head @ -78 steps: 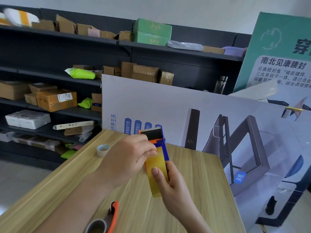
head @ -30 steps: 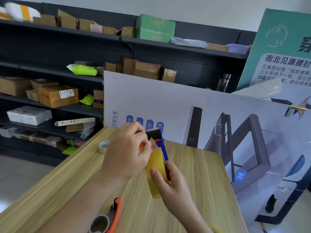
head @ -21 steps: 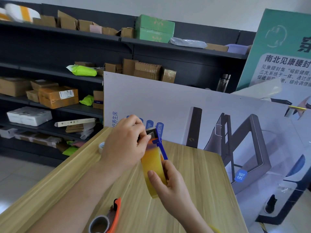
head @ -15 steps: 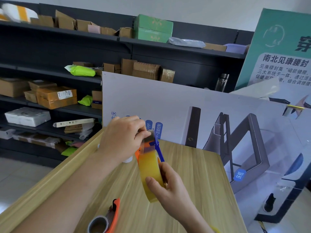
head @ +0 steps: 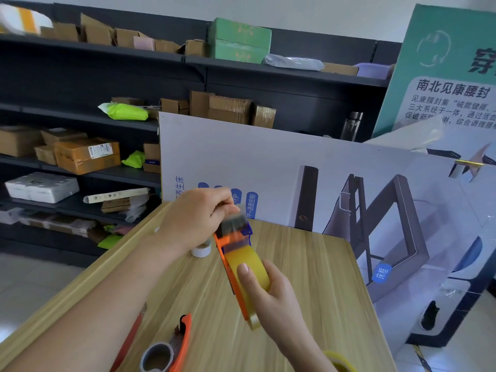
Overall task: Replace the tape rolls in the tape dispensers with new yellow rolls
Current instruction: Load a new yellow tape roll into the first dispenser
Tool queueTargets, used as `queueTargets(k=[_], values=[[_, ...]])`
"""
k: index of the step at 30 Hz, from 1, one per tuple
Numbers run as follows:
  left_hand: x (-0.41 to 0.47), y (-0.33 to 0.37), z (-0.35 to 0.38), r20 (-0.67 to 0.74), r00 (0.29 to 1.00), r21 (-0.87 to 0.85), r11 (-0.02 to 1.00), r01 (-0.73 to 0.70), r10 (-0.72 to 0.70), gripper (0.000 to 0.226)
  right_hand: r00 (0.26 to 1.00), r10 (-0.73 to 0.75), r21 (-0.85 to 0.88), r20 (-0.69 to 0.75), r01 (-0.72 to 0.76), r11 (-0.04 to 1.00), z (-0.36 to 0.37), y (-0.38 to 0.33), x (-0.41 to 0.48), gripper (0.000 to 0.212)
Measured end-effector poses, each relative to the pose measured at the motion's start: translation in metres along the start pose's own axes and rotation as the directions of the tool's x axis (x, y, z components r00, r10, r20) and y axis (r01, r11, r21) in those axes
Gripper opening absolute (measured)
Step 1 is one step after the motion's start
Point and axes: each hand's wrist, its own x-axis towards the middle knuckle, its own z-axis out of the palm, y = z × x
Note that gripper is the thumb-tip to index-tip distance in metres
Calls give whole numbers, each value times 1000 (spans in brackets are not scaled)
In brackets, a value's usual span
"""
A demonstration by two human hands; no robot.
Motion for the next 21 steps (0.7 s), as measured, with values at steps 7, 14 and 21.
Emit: queueTargets(k=[7,14,21], values=[[4,-8,-4,58,962,-195,942,274,-268,20,989,134,44,65,-137,990,3,8,3,29],[10,-1,-6,81,955,-233,926,296,-285,22,969,243,107,48,-247,963,2,14,4,45],[15,3,-7,116,966,-293,922,255,-230,19,965,258,110,39,-260,959,5,20,4,48]])
